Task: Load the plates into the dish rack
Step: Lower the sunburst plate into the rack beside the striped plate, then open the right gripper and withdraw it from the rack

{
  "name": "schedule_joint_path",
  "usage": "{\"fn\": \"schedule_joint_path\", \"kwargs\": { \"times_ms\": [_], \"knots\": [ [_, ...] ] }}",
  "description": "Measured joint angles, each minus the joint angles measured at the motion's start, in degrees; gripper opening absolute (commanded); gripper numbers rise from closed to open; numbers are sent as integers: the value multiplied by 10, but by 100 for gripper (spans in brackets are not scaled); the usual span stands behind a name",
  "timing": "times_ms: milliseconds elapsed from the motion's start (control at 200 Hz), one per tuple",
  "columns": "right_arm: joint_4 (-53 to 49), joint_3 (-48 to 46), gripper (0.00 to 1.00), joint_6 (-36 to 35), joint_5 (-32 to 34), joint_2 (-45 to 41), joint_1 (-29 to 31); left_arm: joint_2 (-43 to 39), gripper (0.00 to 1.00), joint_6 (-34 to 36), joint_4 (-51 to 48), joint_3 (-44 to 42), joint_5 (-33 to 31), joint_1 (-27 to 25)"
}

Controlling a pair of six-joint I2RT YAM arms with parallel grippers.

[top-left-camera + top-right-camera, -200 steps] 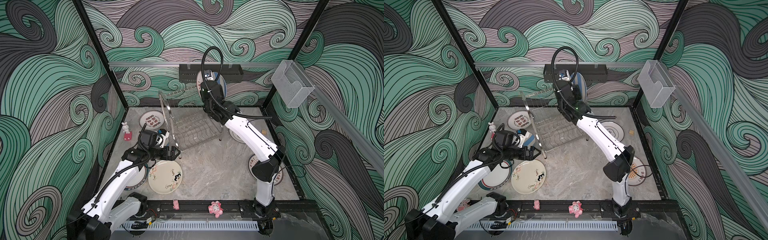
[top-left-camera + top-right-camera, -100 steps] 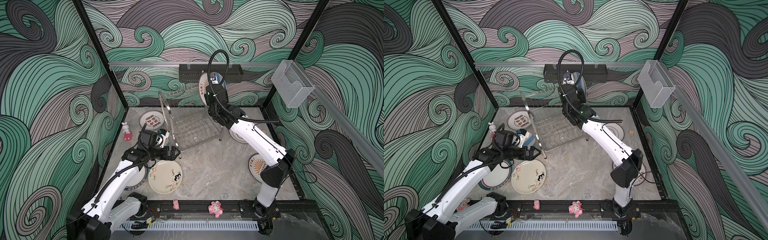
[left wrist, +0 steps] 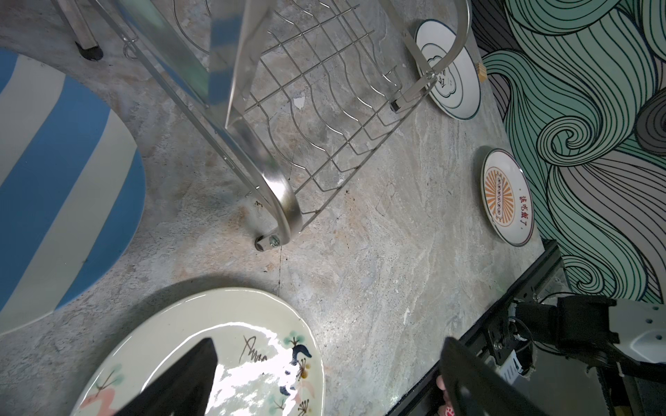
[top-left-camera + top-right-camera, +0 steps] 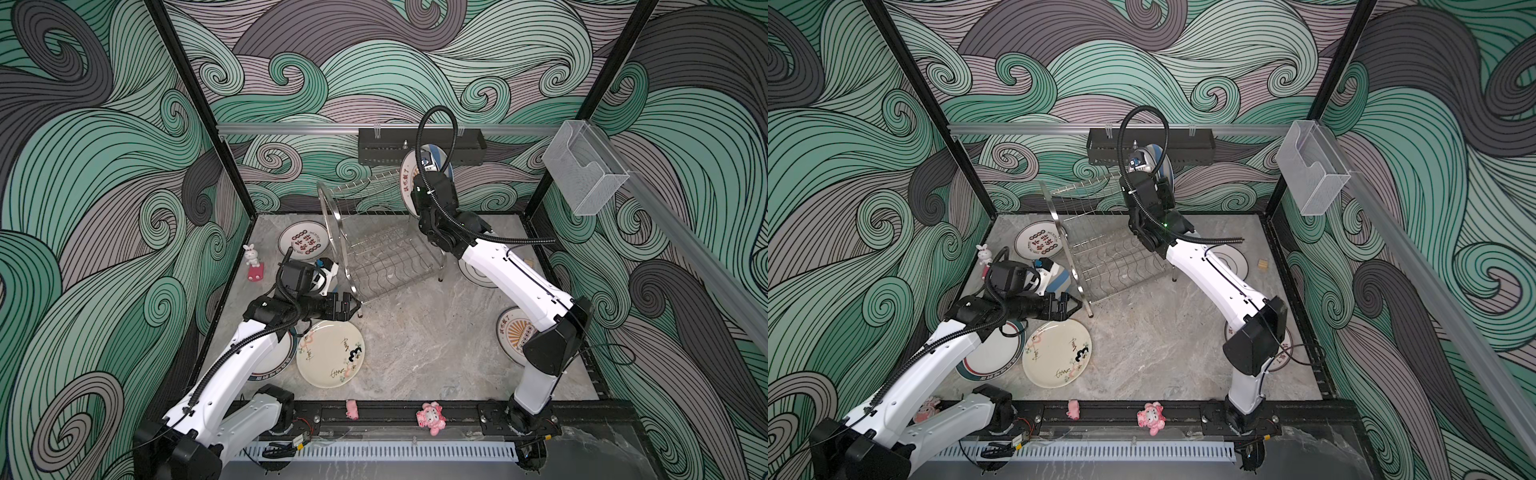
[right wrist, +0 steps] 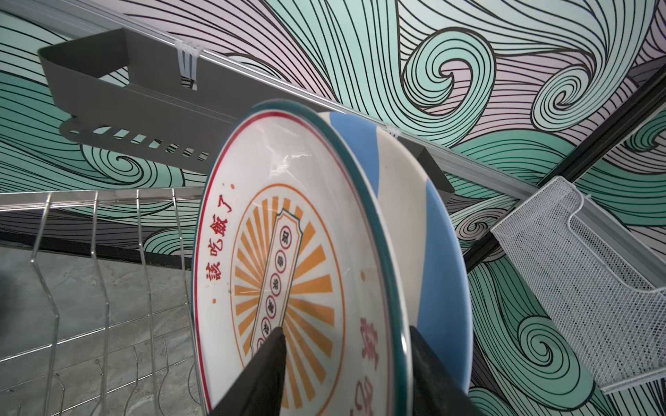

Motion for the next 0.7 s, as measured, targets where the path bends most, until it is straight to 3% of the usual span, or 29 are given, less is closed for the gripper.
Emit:
{"fn": "schedule_joint_path", "kwargs": {
  "times_ms": [285, 485, 700],
  "knots": [
    [-50, 16, 85, -1, -54, -28, 0, 0, 98, 0, 0, 0, 0, 0],
    [-68, -1, 87, 20, -106, -96, -5, 0, 99, 0, 0, 0, 0, 0],
    [-71, -92, 89, 59, -163, -223, -41, -2, 99, 0, 0, 0, 0, 0]
  ]
}}
